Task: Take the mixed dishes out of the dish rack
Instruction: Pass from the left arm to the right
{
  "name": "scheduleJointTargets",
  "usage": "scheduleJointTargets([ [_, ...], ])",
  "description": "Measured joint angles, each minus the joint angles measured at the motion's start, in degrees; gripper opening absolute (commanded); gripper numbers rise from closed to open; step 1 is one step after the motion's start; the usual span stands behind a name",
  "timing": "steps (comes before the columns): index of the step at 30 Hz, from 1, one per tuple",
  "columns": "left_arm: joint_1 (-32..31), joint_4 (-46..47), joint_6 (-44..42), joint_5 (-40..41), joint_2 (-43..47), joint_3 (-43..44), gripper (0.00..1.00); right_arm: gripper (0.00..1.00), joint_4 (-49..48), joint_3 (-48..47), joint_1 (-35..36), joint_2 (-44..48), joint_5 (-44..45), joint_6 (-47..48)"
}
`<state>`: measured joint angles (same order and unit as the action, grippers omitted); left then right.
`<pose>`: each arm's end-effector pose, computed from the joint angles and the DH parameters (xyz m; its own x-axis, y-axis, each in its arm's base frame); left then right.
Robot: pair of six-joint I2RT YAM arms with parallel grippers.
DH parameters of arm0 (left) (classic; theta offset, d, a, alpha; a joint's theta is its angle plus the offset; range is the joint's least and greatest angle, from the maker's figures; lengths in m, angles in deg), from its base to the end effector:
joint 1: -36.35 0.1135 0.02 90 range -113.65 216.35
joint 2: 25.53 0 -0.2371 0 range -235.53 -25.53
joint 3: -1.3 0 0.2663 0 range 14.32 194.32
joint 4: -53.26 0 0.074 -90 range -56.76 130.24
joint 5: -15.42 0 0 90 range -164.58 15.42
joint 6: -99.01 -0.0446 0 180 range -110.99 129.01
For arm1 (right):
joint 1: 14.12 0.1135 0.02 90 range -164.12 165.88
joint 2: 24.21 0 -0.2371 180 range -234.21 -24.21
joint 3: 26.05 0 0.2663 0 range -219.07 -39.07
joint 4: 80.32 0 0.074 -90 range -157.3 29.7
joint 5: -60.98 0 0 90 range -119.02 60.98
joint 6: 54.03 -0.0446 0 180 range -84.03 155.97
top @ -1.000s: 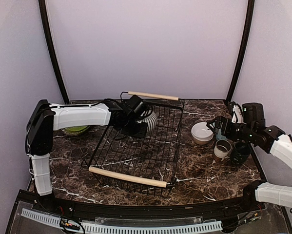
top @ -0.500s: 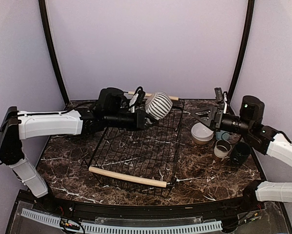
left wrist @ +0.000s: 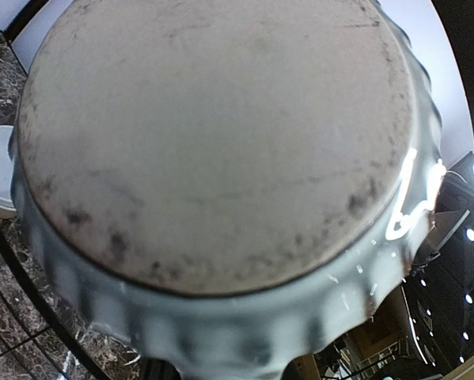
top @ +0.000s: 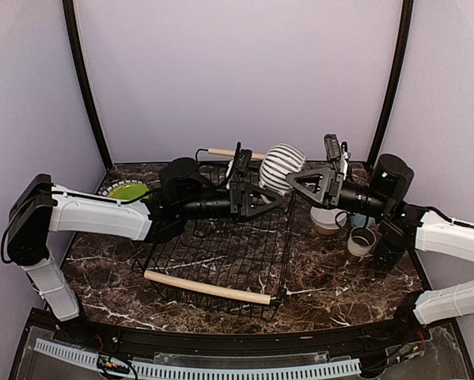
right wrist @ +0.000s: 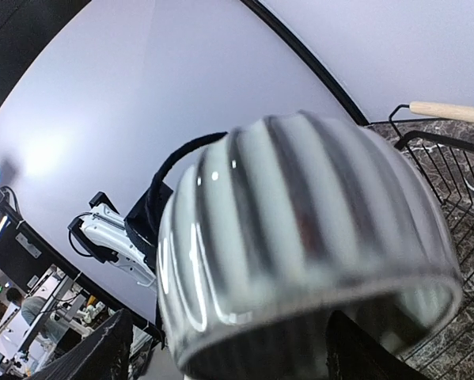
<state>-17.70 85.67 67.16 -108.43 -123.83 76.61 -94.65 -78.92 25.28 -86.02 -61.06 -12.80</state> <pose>0.2200 -0.3456 0.2623 -0.7944 -0.1062 -0.5980 0.6066 -0.0900 -0.7899 0.2032 0.1975 0.2916 -0.6638 0.2798 -0.6936 -0.6782 0.1659 0.7159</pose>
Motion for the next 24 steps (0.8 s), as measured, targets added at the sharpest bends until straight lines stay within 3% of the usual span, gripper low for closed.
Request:
scheduleJointTargets([
  [6,-2.43,3.48,1.22,-1.05,-3.85,0.07,0.01,0.59,-4.28,0.11,0.90,0.04,0.09,-1.18],
  [13,-2.49,5.03,0.50,-2.43,-5.42,0.96,0.04,0.11,-3.54,3.04,1.05,3.17,2.05,-0.55],
  [15,-2.64,4.55,0.04,-2.64,-5.42,1.73,0.17,0.00,-3.63,3.43,1.14,4.31,2.25,-0.37],
  [16,-2.64,4.72,0.61,-3.96,-5.49,2.10,0.28,0.00,-3.98,3.48,1.36,4.83,1.77,0.37],
  [18,-3.30,5.40,0.68,-5.62,-5.44,3.32,0.49,0.00,-5.95,3.65,1.92,6.29,0.37,1.97],
  [19,-3.89,4.46,-0.59,-5.25,-5.20,3.89,0.68,0.00,-5.49,3.56,2.21,7.30,1.09,2.32],
  [21,-3.93,2.12,-3.15,-4.76,-4.74,3.91,0.83,0.00,-2.58,3.58,1.77,9.42,2.93,3.43],
  [24,-3.15,-3.34,-6.97,-3.67,-4.31,3.93,0.90,0.00,4.09,3.32,1.42,13.09,6.47,6.97],
])
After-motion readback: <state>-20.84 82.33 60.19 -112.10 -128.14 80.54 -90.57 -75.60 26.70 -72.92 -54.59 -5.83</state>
